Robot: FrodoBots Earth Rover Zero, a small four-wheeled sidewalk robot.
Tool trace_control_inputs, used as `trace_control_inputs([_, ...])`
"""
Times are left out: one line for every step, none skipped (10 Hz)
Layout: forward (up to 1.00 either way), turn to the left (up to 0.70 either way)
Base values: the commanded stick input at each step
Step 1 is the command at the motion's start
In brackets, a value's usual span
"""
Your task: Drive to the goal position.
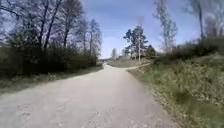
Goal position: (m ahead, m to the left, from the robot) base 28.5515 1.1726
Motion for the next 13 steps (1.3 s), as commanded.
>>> trace_control_inputs([0.70,0.00])
trace_control_inputs([0.70,0.00])
trace_control_inputs([0.70,0.00])
trace_control_inputs([0.70,0.00])
trace_control_inputs([0.70,0.00])
trace_control_inputs([0.70,0.00])
trace_control_inputs([0.70,0.00])
trace_control_inputs([0.70,0.00])
trace_control_inputs([0.70,0.00])
trace_control_inputs([0.70,0.00])
trace_control_inputs([0.70,0.00])
trace_control_inputs([0.70,0.00])
trace_control_inputs([0.70,0.00])
